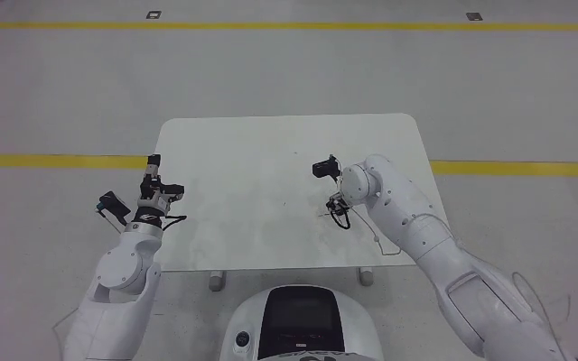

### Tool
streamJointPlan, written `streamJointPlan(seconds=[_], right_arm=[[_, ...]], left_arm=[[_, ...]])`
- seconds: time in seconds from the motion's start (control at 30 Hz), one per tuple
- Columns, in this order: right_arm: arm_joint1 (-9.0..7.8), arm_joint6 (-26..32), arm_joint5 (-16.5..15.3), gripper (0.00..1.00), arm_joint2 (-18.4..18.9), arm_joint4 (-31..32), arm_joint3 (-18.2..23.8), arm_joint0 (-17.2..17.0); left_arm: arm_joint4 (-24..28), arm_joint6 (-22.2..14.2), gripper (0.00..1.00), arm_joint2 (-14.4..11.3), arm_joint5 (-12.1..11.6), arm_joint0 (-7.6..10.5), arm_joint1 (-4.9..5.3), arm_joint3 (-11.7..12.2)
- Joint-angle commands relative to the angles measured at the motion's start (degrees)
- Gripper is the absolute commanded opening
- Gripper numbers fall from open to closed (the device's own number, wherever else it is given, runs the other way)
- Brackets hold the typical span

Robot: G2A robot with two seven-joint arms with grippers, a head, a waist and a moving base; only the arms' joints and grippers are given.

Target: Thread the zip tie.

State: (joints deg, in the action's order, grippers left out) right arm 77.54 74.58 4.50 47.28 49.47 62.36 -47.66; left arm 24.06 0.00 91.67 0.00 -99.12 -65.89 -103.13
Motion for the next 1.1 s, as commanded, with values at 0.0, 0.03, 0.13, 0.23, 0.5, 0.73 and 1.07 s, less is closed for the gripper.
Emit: streamJointPlan(seconds=[0.0,0.03,0.13,0.23,0.5,0.73,1.07], right_arm=[[-0.40,0.4,-0.7,0.00,0.9,-0.4,1.4,-0.9],[-0.66,0.5,-1.4,0.00,1.7,-1.0,2.0,-1.4],[-1.17,0.7,-3.1,0.00,3.3,-2.8,3.0,-2.3],[-1.45,0.6,-4.8,0.00,4.7,-5.7,2.9,-2.9],[-1.93,0.1,-10.3,0.00,8.0,-14.3,-0.2,-2.9],[-2.27,0.6,-14.9,0.00,10.2,-22.5,-3.5,-2.4],[-2.03,2.1,-17.6,0.00,10.1,-30.3,-11.7,0.0]], left_arm=[[0.0,0.0,1.00,0.0,0.0,0.00,0.00,0.0],[0.0,0.0,1.00,0.0,0.0,0.00,0.00,0.0],[0.0,0.0,1.00,0.0,0.0,0.00,0.00,0.0],[0.0,0.0,1.00,0.0,0.0,0.00,0.00,0.0],[0.0,0.0,1.00,0.0,0.0,0.00,0.00,0.0],[0.0,0.0,1.00,0.0,0.0,0.00,0.00,0.0],[0.0,0.0,1.00,0.0,0.0,0.00,0.00,0.0]])
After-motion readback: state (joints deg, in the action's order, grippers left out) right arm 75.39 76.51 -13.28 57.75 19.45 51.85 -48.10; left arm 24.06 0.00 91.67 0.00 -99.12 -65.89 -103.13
